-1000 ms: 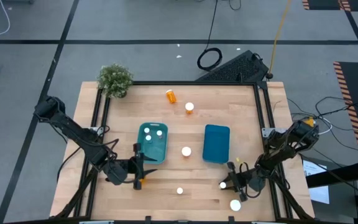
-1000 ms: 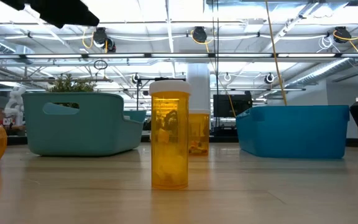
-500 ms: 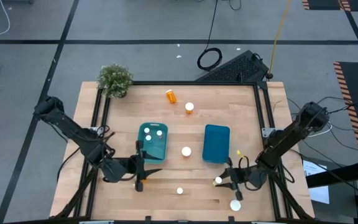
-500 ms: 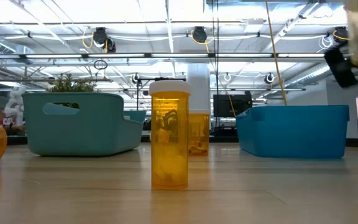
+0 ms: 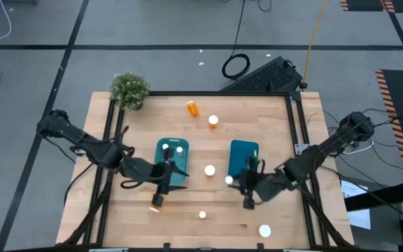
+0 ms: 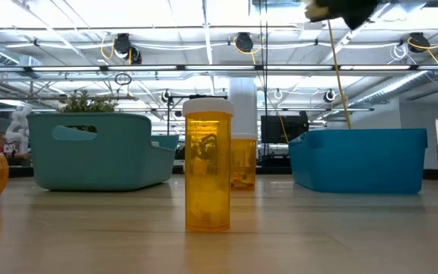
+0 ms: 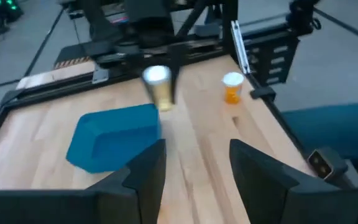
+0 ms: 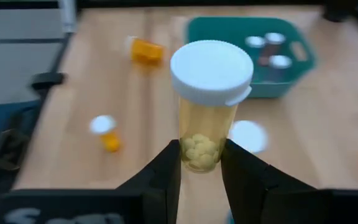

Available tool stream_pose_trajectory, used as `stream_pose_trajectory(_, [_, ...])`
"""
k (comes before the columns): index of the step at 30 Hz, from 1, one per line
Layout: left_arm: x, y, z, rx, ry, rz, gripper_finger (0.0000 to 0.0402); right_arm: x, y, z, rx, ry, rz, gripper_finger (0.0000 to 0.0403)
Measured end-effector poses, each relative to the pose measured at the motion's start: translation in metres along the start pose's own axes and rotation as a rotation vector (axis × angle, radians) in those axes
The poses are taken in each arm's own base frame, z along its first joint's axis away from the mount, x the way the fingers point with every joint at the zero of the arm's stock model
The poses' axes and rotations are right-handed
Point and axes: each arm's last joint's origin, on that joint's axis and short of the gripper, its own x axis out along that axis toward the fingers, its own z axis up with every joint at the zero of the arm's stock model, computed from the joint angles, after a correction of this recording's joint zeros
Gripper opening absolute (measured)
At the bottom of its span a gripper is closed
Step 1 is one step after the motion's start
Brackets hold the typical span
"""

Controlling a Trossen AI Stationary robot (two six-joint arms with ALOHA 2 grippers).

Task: Pick and place medicine bottles into bin by pill shape (circle, oval)
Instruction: Put the small yellow pill bottle into the green bin

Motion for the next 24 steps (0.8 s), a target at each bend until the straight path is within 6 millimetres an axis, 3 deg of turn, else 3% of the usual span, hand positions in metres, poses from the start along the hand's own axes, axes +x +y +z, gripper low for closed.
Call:
stream_pose_trajectory(6, [0.005,0.024,-0.009,-0.031,0.096,0.122,0.0242,0.009,-0.036,0.023,0.040,0.092,-0.071,0.0091])
stream_pose_trajectory(12, [0.010,0.047,-0.022,-0.131,0.166,0.201,0.0274,0.029,-0.066,0.026,0.149,0.158,-0.072,0.0091])
stream_pose_trajectory(15, [0.015,0.053,-0.030,-0.144,0.191,0.181,0.0273,0.043,-0.070,0.023,0.176,0.190,-0.085,0.0091])
stream_pose_trajectory(19, [0.029,0.056,-0.039,-0.143,0.244,0.144,0.0265,0.063,-0.071,0.017,0.205,0.257,0.037,0.0091])
stream_pose_trajectory(24, [0.056,0.061,-0.047,-0.174,0.268,0.029,0.0266,0.073,-0.069,0.018,0.228,0.263,0.121,0.0091])
